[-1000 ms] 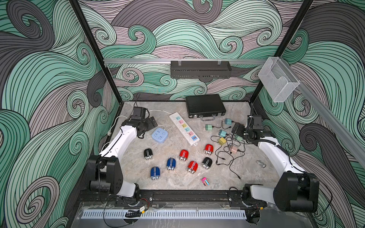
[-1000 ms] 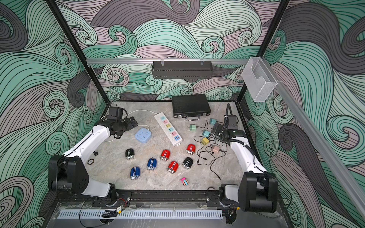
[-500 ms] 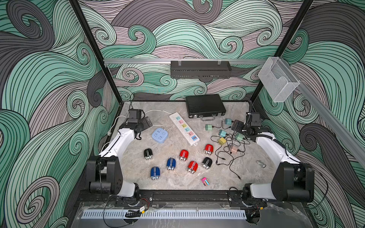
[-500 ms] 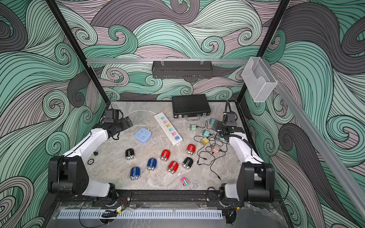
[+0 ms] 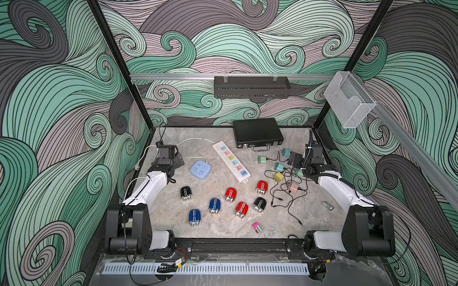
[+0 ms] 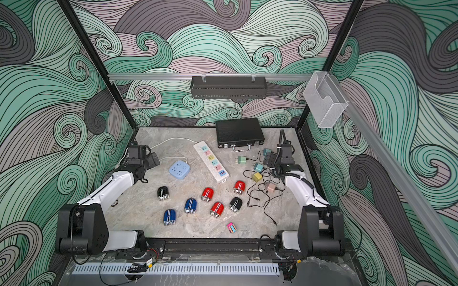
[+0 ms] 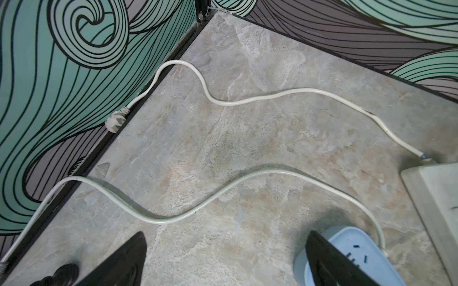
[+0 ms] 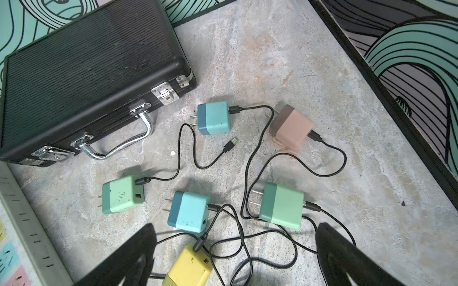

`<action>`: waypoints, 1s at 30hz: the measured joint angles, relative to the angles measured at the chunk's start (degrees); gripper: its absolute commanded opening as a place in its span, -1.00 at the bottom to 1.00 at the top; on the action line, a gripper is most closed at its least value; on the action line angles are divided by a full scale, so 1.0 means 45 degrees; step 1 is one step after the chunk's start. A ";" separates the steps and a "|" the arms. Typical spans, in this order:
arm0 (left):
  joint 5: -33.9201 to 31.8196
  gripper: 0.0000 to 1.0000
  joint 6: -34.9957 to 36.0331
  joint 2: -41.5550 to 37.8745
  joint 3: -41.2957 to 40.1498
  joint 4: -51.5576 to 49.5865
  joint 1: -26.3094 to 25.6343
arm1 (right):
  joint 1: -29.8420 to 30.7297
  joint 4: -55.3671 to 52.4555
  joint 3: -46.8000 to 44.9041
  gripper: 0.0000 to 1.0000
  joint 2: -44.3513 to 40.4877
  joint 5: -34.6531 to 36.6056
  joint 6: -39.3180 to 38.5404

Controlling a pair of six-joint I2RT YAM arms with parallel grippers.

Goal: Unplug the electric shaver
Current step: Reset both arms

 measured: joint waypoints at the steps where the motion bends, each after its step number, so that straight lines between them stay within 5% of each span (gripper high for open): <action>1: -0.0112 0.97 0.0107 -0.0112 -0.0267 0.0194 0.0019 | 0.0044 0.0136 -0.0039 0.99 -0.0005 0.0029 -0.0024; 13: 0.0019 0.97 0.1394 0.0476 -0.2084 0.3633 0.0602 | 0.0267 0.1321 -0.0670 0.99 -0.0015 0.0500 -0.0525; 30: 0.2905 0.97 0.2701 0.1860 -0.3225 0.7533 0.0981 | 0.0277 0.2662 -0.1598 0.98 -0.0209 0.1180 -0.1603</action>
